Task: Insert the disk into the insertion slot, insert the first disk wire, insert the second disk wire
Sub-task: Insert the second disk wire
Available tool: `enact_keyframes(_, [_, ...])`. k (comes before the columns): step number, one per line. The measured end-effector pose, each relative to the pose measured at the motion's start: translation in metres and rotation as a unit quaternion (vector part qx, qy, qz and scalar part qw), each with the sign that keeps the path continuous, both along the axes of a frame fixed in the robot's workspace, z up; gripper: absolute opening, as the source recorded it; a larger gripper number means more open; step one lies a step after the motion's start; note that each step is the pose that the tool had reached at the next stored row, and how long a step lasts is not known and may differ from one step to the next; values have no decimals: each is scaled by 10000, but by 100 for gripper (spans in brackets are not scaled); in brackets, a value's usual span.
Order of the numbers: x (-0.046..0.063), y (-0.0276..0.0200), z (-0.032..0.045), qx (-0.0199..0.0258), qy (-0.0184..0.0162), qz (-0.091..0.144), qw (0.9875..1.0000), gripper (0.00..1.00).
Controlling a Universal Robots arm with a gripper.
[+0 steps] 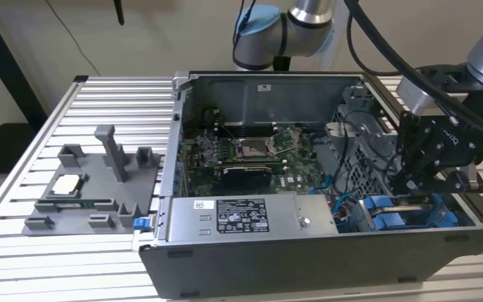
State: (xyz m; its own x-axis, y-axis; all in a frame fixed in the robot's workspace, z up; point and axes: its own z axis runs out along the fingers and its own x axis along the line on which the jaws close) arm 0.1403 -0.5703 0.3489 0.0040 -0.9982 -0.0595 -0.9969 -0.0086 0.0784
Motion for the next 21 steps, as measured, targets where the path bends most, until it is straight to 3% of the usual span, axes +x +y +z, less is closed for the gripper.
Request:
enact_keyframes(9, [73, -18, -19, -14, 105, -3, 9999, 16])
enact_keyframes(16, [85, -36, -23, -28, 117, -33, 9999, 16])
enact_keyframes(21, [92, -43, -30, -66, 118, -98, 9999, 16])
